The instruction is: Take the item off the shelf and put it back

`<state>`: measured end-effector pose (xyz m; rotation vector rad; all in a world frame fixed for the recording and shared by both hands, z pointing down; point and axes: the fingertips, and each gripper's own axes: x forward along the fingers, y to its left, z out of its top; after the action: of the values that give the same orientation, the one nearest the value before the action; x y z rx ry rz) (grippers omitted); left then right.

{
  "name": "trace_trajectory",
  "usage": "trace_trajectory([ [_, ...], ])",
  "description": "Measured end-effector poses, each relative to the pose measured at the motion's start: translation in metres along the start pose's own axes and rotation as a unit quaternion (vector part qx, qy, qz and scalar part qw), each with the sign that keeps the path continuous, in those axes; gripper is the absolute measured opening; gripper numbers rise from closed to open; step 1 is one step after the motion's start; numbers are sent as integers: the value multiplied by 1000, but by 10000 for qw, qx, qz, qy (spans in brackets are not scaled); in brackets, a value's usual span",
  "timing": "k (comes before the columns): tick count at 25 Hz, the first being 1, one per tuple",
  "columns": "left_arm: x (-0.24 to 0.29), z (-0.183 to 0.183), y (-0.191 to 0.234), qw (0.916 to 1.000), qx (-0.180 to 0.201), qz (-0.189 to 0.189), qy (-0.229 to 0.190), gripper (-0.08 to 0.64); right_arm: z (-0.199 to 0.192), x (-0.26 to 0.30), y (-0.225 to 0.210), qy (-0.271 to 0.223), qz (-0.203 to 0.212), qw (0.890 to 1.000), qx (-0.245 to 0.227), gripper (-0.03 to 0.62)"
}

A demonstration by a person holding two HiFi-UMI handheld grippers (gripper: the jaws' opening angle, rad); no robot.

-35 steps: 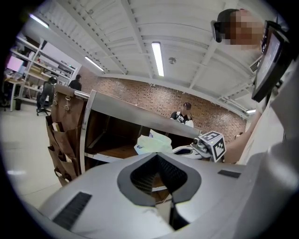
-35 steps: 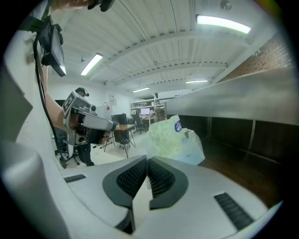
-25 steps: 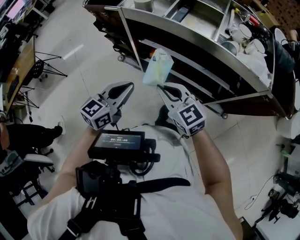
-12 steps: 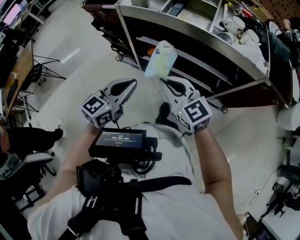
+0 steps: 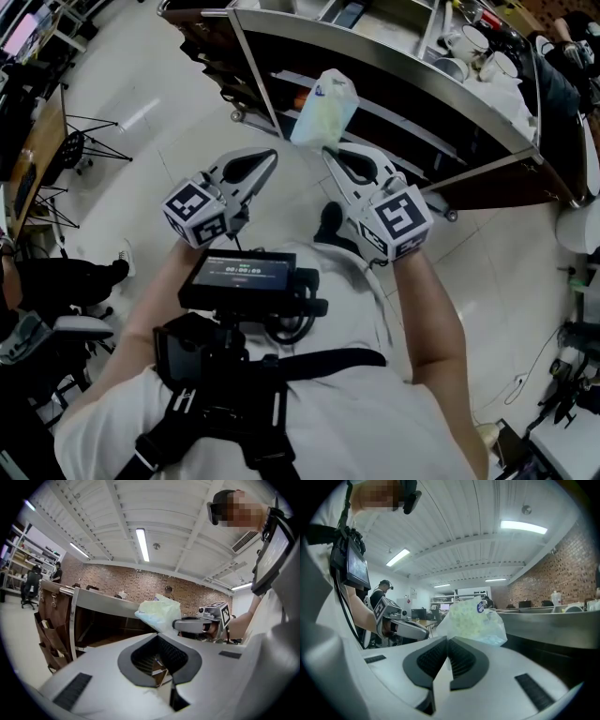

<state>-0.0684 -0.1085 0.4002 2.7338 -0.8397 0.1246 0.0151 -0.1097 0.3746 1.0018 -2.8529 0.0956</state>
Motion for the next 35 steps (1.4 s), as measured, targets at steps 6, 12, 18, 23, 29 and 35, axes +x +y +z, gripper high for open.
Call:
trace_trajectory([
  [6, 2, 2, -8, 9999, 61, -133, -12, 9, 1, -6, 0, 8, -80, 10000, 24, 9],
  [12, 5, 3, -8, 9998, 63, -171, -13, 9, 1, -5, -3, -8, -110, 9999, 56, 9],
  [18, 4, 3, -5, 9999, 41, -126, -16, 9, 0, -4, -2, -7, -120, 9999, 50, 9],
  [23, 3, 5, -7, 9998, 103, -144, -57, 8, 0, -4, -2, -22, -126, 9999, 58, 9],
  [29, 3, 8, -5, 9996, 61, -199, -184, 9, 0, -4, -4, -22, -132, 9999, 53, 9],
  [35, 3, 9, -4, 9996, 45, -207, -209, 9, 0, -4, -3, -22, -146, 9999, 51, 9],
])
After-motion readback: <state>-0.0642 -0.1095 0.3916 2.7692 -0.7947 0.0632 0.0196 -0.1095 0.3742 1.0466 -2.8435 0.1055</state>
